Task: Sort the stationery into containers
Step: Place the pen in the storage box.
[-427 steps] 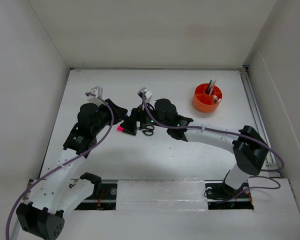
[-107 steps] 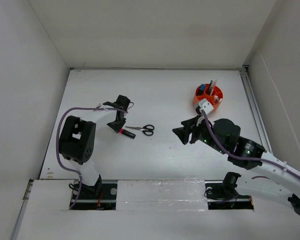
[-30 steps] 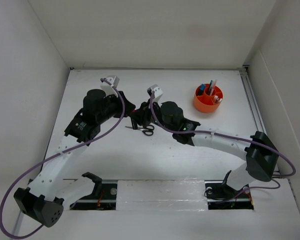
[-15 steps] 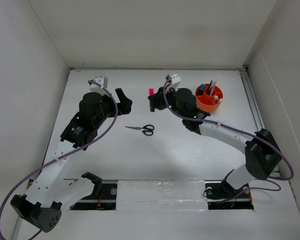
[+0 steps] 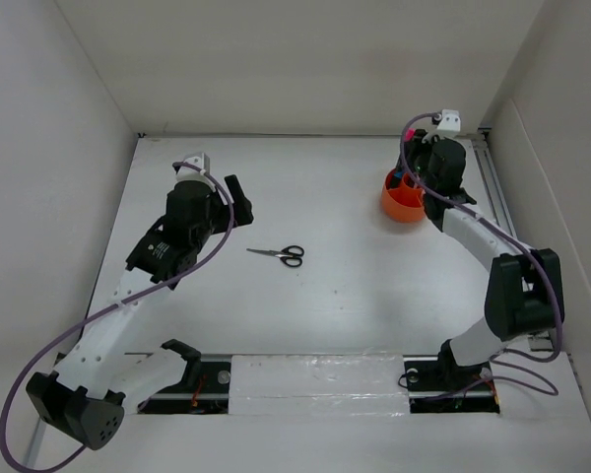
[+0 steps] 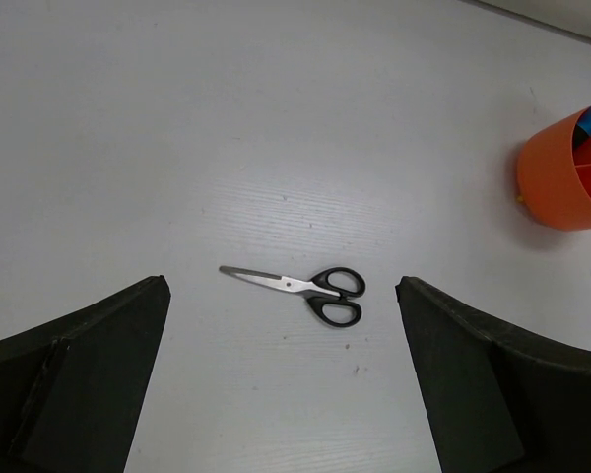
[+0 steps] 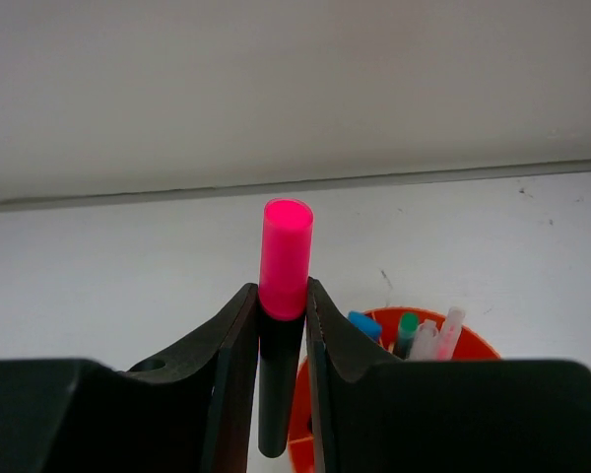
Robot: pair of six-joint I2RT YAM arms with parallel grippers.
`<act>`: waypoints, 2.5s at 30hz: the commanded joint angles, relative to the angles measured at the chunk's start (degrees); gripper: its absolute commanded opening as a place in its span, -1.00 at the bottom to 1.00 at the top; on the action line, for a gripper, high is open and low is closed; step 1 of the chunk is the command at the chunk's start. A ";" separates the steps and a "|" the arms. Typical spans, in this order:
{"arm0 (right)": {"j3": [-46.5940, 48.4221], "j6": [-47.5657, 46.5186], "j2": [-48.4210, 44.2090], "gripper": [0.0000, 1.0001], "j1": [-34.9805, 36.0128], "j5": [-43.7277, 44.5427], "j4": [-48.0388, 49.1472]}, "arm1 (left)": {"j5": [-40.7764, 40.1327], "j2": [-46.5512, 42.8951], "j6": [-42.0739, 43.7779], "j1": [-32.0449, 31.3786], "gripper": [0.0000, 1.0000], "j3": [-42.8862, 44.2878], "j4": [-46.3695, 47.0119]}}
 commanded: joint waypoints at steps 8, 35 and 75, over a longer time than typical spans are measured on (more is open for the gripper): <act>7.05 -3.80 6.95 -1.00 -1.36 1.40 6.09 | 5.87 -1.30 2.11 0.05 1.00 0.06 2.00; 6.09 -1.25 15.48 -1.00 -0.31 4.64 6.09 | 9.13 -1.30 2.65 0.05 1.00 -0.46 3.05; 4.51 1.47 14.96 -0.40 0.83 9.48 0.20 | 9.66 -1.30 2.65 0.05 1.00 -0.46 3.05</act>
